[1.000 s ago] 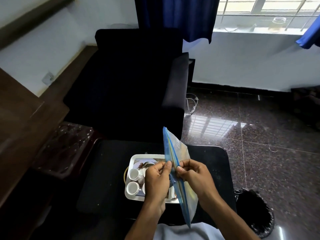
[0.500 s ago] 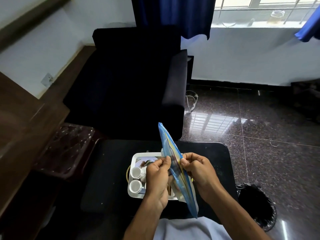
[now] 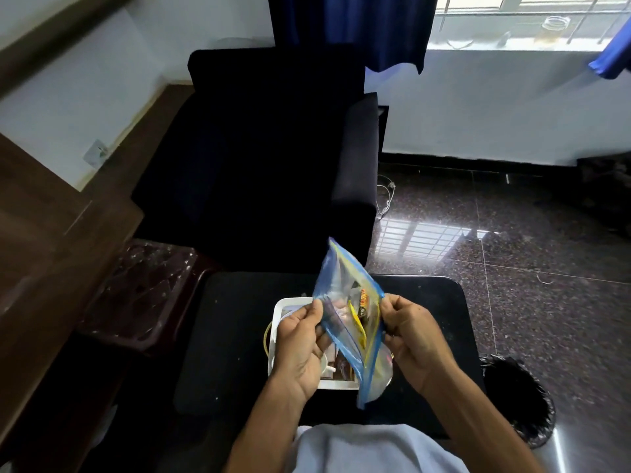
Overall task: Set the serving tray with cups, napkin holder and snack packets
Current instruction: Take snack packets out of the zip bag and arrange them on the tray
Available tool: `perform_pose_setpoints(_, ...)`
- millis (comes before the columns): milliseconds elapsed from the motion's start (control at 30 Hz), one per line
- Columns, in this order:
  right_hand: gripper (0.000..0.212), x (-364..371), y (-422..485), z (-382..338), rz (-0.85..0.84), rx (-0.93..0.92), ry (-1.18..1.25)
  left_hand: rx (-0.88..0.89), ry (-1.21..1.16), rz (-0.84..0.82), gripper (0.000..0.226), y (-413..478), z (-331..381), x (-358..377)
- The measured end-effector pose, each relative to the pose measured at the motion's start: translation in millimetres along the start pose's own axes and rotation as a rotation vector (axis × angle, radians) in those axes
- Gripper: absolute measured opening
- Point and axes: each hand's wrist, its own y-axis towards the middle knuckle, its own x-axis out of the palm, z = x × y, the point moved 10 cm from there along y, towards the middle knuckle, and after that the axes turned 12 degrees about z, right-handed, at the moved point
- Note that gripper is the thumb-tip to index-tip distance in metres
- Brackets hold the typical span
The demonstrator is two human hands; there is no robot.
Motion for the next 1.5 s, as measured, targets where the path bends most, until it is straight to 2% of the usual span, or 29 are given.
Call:
perform_pose_setpoints(67, 0.055, -11.8, 1.9, -10.7, 0.065, -0.043, 0.022, 0.031, -0.033, 0.029, 0.020, 12.9, 17.1, -20.7)
perform_pose_setpoints(167, 0.046, -29.3, 4.1, -21.3, 0.150, -0.074, 0.075, 0.122, -0.027, 0.068, 0.020, 27.8, 50.4, -54.5)
perform_pose_setpoints(267, 0.043, -12.4, -6.3, -22.5, 0.080, -0.101, 0.071, 0.245, 0.069, 0.089, 0.022, 30.7, 73.1, -74.2)
perform_pose_setpoints(400, 0.021, 38.6, -30.1, -21.4, -0.079, -0.154, 0.014, 0.355, 0.201, 0.143, 0.027, 22.6, 83.2, -87.0)
perform_pose_setpoints(467, 0.024, 58.4, -39.0, -18.9, -0.123, -0.161, 0.016, 0.319, 0.282, 0.145, 0.032, 21.7, 74.7, -86.7)
perform_pose_setpoints(567, 0.016, 73.4, -47.7, -11.4, -0.136, -0.172, -0.012, 0.126, 0.252, 0.060, 0.037, 26.9, 48.7, -72.6)
perform_pose_setpoints(700, 0.010, 57.8, -53.3, -2.8, -0.038, -0.234, -0.211, 0.042, 0.178, -0.036, 0.032, 29.8, 37.5, -56.9)
perform_pose_setpoints(767, 0.012, 38.6, -63.5, -12.5, 0.106, -0.403, -0.435, -0.012, 0.153, -0.133, 0.034, 28.7, 31.3, -49.7)
perform_pose_setpoints(833, 0.019, 23.9, -88.0, -38.8, 0.382, -0.747, -0.824, -0.068, 0.137, -0.226, 0.037, 26.4, 25.7, -44.5)
perform_pose_setpoints(867, 0.018, 31.8, -105.1, -50.8, 0.446, -0.938, -0.953, -0.090, 0.126, -0.255, 0.037, 25.4, 24.0, -43.7)
perform_pose_setpoints(900, 0.014, 47.8, -117.1, -56.1, 0.397, -1.092, -1.017, -0.105, 0.117, -0.286, 0.038, 23.6, 23.2, -42.6)
perform_pose_setpoints(933, 0.009, 67.9, -120.6, -52.7, 0.256, -1.181, -1.068, -0.114, 0.115, -0.321, 0.039, 21.5, 22.6, -41.2)
perform_pose_setpoints(967, 0.013, 89.8, -118.1, -42.6, 0.071, -1.206, -1.148, -0.110, 0.126, -0.343, 0.040, 20.5, 23.2, -41.0)
perform_pose_setpoints(1033, 0.026, 128.3, -101.6, -3.7, -0.296, -1.123, -1.396, -0.065, 0.177, -0.348, 0.041, 21.6, 29.8, -44.8)
perform_pose_setpoints(1100, 0.036, 149.0, -79.3, 32.2, -0.464, -1.058, -1.551, -0.005, 0.237, -0.364, 0.041, 21.2, 40.9, -47.5)
perform_pose_setpoints(1200, 0.040, 167.8, -50.2, 67.9, -0.510, -1.074, -1.815, 0.052, 0.313, -0.373, 0.043, 20.1, 54.2, -51.7)
perform_pose_setpoints(1300, 0.032, 175.2, -37.1, 85.4, -0.536, -1.108, -2.003, 0.032, 0.304, -0.374, 0.041, 21.6, 57.8, -56.9)
perform_pose_setpoints(1500, 0.023, 182.9, -41.1, 68.9, -0.519, -1.134, -2.033, -0.050, 0.232, -0.369, 0.042, 29.6, 57.0, -62.5)
